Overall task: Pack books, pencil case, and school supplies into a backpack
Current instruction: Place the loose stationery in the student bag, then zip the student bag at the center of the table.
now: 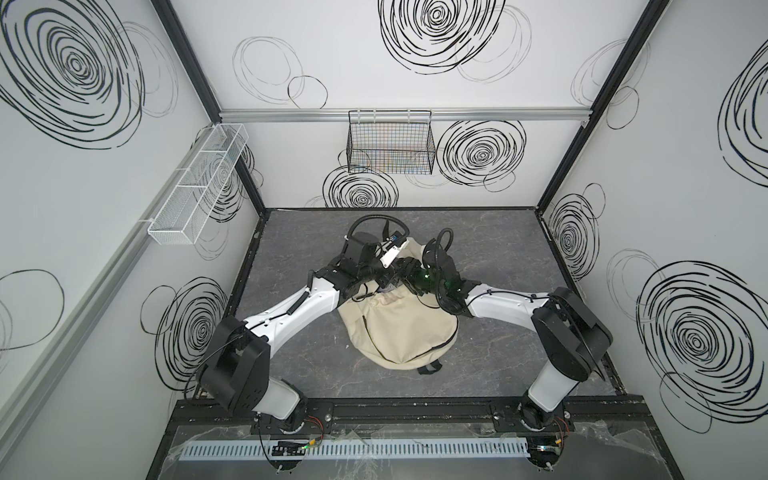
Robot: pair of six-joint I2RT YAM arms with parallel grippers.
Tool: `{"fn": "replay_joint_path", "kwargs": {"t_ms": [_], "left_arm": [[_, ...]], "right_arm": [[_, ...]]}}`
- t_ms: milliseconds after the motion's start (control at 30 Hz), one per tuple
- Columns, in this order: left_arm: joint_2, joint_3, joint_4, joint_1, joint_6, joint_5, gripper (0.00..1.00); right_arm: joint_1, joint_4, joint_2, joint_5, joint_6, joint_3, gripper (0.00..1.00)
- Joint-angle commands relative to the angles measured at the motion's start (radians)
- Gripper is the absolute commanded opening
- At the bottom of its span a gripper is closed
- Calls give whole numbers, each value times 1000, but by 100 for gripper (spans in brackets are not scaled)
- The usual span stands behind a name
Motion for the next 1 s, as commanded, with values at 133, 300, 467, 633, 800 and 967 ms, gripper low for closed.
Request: {"fn": "replay_joint_path", "kwargs": {"t_ms": [133, 300, 467, 633, 800, 967], "left_arm": [[-15, 7, 59, -12, -9, 47, 0], [-14, 8, 58, -13, -10, 47, 0], [-13, 7, 57, -13, -8, 42, 0], [-14, 8, 60, -13, -8, 39, 0], [-15, 5, 63, -13, -12, 41, 0], [-13, 5, 64, -13, -9, 23, 0]], "right_arm": [[2, 174, 11, -14, 115, 12, 72], [5, 277, -18, -34, 179, -58, 76], [5, 288, -38, -49, 163, -63, 76], [11, 285, -41, -85, 147, -65, 74], [14, 343, -10, -134, 149, -65, 71], [17, 338, -8, -184, 143, -68, 68]]}}
